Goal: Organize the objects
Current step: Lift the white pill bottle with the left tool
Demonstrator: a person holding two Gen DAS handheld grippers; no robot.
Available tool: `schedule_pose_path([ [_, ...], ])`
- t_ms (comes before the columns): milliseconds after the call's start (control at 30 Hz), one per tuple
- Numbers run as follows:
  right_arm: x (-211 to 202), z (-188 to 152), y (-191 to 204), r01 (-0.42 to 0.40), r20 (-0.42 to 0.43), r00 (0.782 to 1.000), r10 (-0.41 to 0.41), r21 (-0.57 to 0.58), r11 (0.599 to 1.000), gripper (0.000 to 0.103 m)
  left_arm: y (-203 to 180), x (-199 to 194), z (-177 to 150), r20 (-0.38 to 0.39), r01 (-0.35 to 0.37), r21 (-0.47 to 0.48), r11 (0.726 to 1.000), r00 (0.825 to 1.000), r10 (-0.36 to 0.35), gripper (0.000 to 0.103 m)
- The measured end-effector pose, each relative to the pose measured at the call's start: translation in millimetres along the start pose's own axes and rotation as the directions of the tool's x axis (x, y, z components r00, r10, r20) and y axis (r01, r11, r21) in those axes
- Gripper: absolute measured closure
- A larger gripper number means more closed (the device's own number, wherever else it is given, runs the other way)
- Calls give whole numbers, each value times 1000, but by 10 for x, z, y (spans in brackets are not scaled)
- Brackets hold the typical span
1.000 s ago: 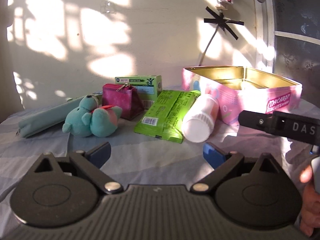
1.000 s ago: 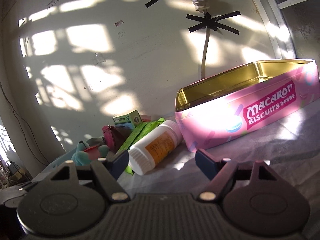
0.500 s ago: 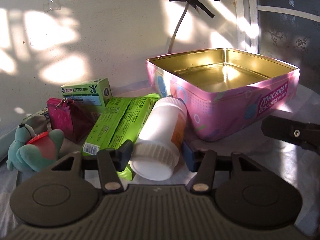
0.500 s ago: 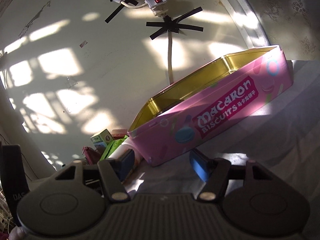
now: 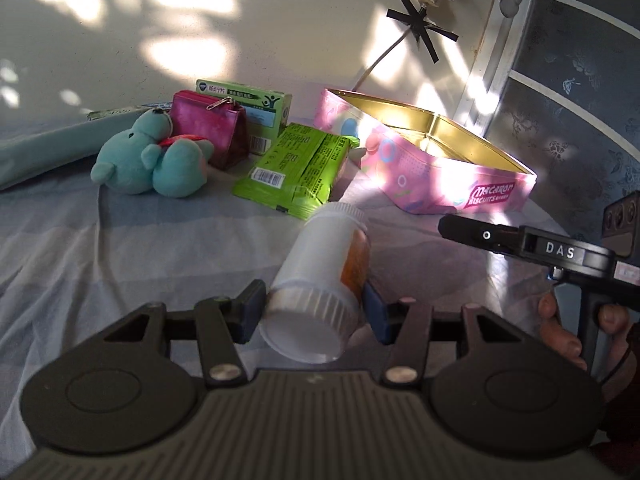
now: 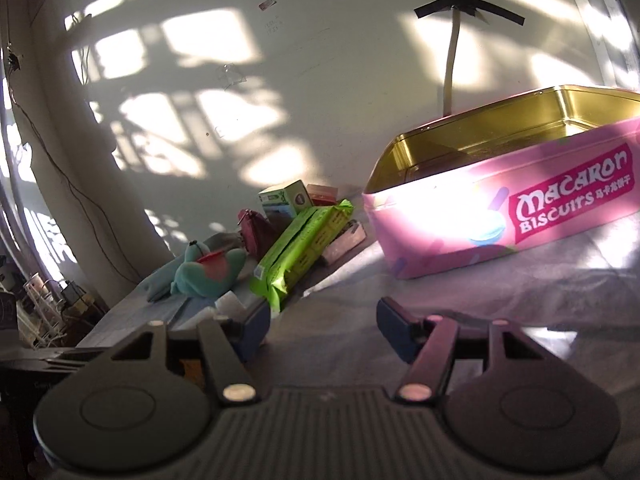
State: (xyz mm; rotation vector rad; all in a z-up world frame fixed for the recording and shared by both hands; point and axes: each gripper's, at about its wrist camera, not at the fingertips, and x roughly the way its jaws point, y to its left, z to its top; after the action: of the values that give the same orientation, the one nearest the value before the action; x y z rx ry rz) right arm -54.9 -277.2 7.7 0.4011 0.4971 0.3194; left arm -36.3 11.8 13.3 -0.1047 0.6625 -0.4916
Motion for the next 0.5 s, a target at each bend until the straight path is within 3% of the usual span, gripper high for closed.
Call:
schedule_pose_path([
  [167, 299, 196, 305, -185, -109, 978, 177, -74, 980, 57, 206, -445, -80, 93, -46, -150, 988, 994, 60, 34],
  [267, 473, 280, 488, -260, -162, 957, 240, -114, 959, 60, 199, -661, -158, 147, 11, -233, 972, 989, 24, 34],
  [500, 912, 309, 561, -301, -255, 925, 280, -47, 952, 60, 117, -453, -230, 76, 35, -297, 954, 997, -13, 40],
])
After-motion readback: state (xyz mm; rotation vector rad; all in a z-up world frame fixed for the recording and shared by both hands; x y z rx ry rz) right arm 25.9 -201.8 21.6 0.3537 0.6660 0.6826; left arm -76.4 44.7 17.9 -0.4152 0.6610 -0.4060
